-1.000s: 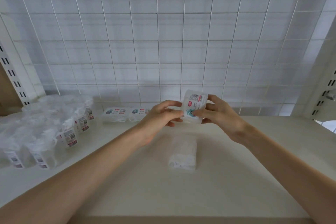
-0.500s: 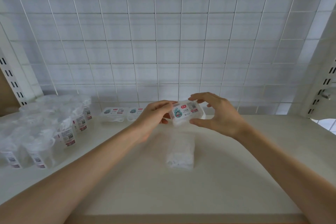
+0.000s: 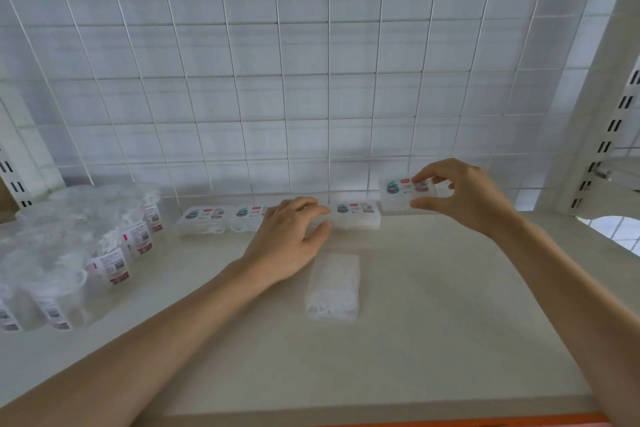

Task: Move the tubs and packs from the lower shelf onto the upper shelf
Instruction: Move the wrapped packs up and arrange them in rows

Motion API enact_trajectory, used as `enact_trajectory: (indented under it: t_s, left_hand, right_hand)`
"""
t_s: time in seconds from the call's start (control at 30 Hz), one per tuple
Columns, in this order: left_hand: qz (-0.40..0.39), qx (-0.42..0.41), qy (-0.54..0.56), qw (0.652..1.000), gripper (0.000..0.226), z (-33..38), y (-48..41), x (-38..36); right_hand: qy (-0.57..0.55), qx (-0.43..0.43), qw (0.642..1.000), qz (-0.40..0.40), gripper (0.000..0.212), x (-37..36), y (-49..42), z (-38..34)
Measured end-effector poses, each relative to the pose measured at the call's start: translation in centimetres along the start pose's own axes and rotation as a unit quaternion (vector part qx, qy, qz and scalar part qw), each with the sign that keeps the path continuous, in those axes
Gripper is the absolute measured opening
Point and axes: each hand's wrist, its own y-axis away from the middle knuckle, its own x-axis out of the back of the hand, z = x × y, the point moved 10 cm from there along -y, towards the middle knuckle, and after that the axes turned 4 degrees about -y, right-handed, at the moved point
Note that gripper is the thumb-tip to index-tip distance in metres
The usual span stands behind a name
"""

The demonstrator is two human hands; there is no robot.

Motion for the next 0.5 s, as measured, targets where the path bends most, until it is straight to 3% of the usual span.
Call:
enact_trajectory:
  t_s: [0.33,0.5]
  left_hand:
    - [-0.048,0.027,0.005,0.998,0.041,-0.6,0.1,-1.5]
    - [-0.053,0.025,0.012,0.998,0.042,-0.7,0.0,-1.6]
  right_hand:
    - [0.043,-0.068,0.992,-0.097,0.034,-3.2,0.7,2.7]
    - [0.064,-0.064,0.991,-0.102,0.028,-4.0,0.5,3.0]
